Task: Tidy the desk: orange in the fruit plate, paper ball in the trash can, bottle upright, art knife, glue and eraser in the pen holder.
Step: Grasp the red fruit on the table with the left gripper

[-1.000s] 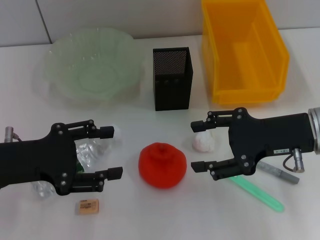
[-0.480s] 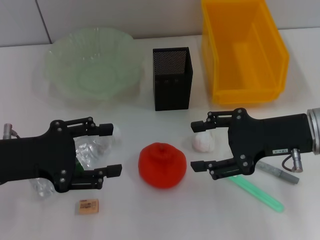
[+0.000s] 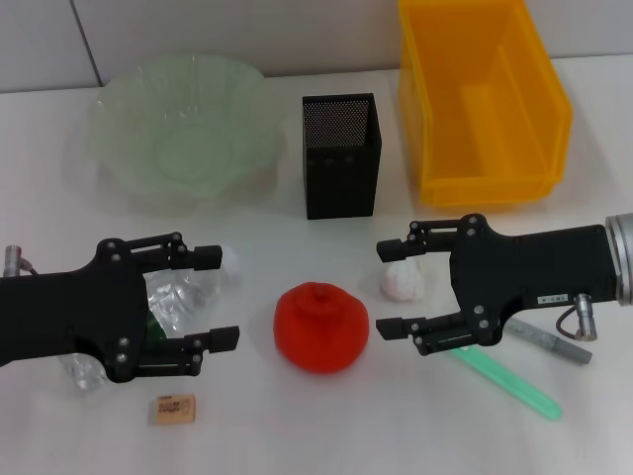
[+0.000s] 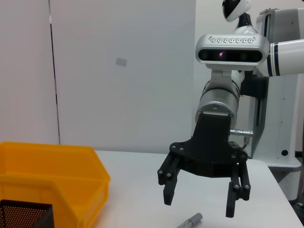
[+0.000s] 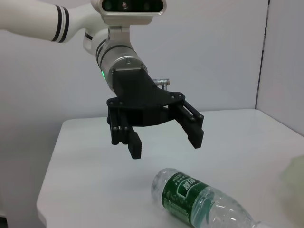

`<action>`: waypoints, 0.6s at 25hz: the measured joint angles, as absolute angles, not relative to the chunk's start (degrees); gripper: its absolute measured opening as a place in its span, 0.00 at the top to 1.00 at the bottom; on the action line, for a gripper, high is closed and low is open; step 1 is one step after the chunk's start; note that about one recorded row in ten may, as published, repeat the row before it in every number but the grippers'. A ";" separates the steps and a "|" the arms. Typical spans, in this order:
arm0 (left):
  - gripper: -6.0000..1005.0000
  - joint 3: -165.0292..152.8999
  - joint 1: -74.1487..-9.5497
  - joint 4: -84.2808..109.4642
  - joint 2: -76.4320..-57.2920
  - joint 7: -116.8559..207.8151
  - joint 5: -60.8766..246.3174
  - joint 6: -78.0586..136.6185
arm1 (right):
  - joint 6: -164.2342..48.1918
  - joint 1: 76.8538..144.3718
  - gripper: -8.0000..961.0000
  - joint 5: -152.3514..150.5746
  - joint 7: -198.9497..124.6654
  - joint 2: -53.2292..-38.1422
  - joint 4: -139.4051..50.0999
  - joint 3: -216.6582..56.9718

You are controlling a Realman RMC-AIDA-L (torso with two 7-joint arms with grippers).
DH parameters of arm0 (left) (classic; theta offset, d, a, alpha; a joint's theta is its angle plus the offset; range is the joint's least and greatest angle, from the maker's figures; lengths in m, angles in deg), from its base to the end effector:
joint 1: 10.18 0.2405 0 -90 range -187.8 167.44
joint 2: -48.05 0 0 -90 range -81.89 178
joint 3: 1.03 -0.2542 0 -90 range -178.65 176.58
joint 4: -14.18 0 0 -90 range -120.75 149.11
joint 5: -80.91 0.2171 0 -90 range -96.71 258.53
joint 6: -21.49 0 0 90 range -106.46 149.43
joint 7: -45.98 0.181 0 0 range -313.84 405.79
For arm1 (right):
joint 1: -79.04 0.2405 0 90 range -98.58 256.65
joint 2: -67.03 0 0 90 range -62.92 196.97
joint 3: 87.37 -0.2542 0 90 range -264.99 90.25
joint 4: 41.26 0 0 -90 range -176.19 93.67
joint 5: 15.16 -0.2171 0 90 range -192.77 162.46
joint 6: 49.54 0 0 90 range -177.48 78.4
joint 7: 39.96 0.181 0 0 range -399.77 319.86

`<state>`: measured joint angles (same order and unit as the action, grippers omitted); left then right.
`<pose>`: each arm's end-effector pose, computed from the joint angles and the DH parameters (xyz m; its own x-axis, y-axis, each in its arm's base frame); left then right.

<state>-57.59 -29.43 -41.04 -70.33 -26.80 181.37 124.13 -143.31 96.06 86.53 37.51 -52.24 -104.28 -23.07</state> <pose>-0.2170 0.2898 -0.0067 0.8552 0.0352 0.5171 0.0994 -0.9903 -0.0969 0.2098 0.3011 -0.0214 0.9102 -0.0329 -0.4129 -0.1033 -0.9834 -0.1495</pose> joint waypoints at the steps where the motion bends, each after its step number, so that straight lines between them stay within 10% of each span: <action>1: 0.26 -57.61 -29.42 -41.04 -70.33 -26.80 181.37 124.14 | -143.31 96.07 0.19 86.53 37.51 -52.24 -104.17 -23.15; 15: 0.26 -57.72 -29.86 -39.94 -70.35 -26.67 181.36 121.28 | -142.58 95.84 0.19 86.71 37.63 -52.11 -103.86 -25.30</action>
